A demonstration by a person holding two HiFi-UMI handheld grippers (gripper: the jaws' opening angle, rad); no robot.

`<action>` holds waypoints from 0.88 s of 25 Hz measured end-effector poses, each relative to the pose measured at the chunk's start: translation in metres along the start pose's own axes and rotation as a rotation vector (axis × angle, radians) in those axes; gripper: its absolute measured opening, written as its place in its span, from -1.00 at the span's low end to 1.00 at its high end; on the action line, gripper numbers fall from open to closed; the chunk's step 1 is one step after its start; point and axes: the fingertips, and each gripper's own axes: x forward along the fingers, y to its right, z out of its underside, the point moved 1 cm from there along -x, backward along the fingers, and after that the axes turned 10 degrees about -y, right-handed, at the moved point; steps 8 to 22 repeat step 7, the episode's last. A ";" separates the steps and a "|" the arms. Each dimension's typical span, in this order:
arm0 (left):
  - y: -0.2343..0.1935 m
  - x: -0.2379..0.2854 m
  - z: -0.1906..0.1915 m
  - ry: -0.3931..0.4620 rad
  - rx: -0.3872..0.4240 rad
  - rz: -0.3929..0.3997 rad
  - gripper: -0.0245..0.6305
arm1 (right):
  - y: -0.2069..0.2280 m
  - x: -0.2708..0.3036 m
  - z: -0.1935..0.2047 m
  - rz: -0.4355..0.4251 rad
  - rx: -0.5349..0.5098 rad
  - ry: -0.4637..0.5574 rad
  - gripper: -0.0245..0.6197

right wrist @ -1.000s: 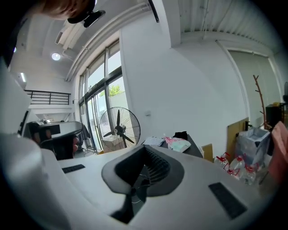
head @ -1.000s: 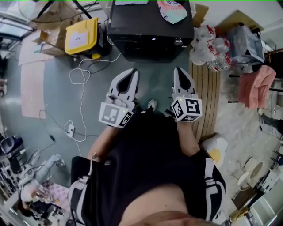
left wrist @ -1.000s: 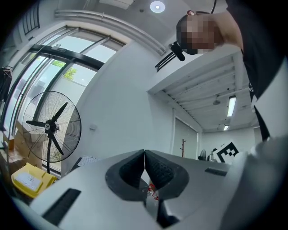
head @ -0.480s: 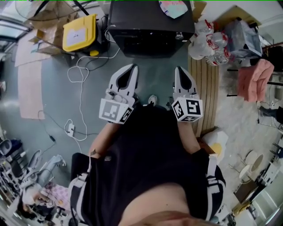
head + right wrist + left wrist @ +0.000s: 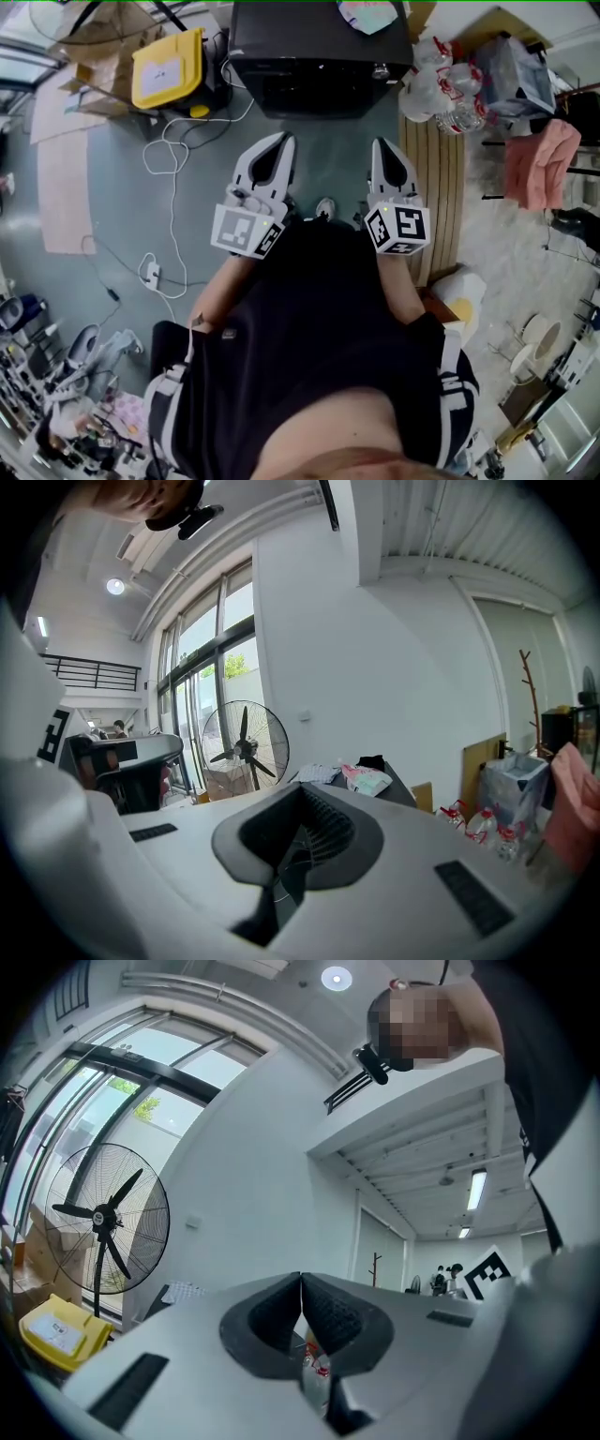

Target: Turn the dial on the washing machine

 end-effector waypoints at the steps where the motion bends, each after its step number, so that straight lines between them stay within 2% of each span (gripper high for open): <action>1: 0.000 0.000 0.000 -0.001 -0.001 0.002 -0.86 | 0.000 0.000 0.000 0.000 -0.002 0.001 -0.85; 22: 0.003 0.001 0.000 -0.004 0.000 0.012 -0.86 | 0.001 -0.001 -0.002 0.005 -0.003 0.001 -0.85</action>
